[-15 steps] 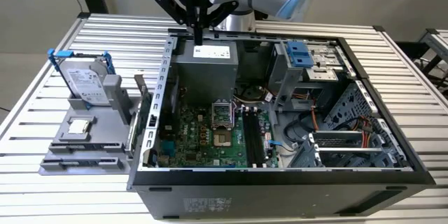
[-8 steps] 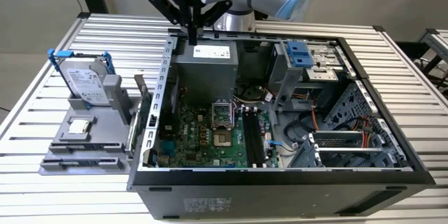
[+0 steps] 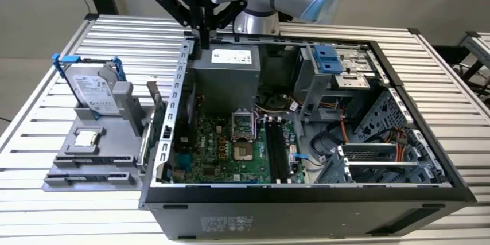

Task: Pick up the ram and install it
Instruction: 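Reach for the ram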

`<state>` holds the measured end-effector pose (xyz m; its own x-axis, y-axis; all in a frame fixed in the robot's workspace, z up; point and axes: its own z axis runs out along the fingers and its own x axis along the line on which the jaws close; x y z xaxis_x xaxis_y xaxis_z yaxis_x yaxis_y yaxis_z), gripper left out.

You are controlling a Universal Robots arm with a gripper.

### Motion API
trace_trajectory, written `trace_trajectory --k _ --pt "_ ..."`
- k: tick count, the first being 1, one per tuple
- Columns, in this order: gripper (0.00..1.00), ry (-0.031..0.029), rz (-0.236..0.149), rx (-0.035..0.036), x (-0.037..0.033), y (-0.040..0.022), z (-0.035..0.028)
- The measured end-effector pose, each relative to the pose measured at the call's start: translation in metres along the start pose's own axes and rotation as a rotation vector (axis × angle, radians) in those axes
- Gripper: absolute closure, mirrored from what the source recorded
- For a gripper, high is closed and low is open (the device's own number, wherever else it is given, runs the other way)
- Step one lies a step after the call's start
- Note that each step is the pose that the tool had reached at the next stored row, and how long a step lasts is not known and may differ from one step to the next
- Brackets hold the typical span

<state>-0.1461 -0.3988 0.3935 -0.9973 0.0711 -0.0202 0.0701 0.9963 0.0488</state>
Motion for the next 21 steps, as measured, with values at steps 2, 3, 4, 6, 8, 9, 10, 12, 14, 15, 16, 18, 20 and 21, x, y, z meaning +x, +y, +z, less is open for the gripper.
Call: trace_trajectory --k 2,3,4,6,8,9,10,12,14,15,16,18,20,21 --pt "1.00 0.0000 0.000 0.0000 0.0025 -0.0002 0.0000" --pt "1.00 0.0000 0.000 0.0000 0.0039 -0.0003 -0.0001" --pt "1.00 0.0000 0.000 0.0000 0.0053 -0.0003 -0.0001" --pt "1.00 0.0000 0.000 0.0000 0.0080 -0.0006 -0.0002" --pt "1.00 0.0000 0.000 0.0000 0.0108 -0.0008 -0.0003" --pt "1.00 0.0000 0.000 0.0000 0.0122 -0.0008 -0.0003" --pt "1.00 0.0000 0.000 0.0001 0.0135 -0.0009 -0.0004" --pt "1.00 0.0000 0.000 0.0000 0.0160 -0.0011 -0.0004" --pt "1.00 0.0000 0.000 0.0000 0.0188 -0.0013 -0.0005" --pt "1.00 0.0000 0.000 0.0000 0.0200 -0.0014 -0.0005" --pt "1.00 0.0000 0.000 0.0000 0.0214 -0.0015 -0.0005" --pt "1.00 0.0000 0.000 0.0000 0.0241 -0.0017 -0.0006" --pt "1.00 0.0000 0.000 0.0000 0.0269 -0.0020 -0.0007" --pt "1.00 0.0000 0.000 0.0000 0.0282 -0.0021 -0.0007"
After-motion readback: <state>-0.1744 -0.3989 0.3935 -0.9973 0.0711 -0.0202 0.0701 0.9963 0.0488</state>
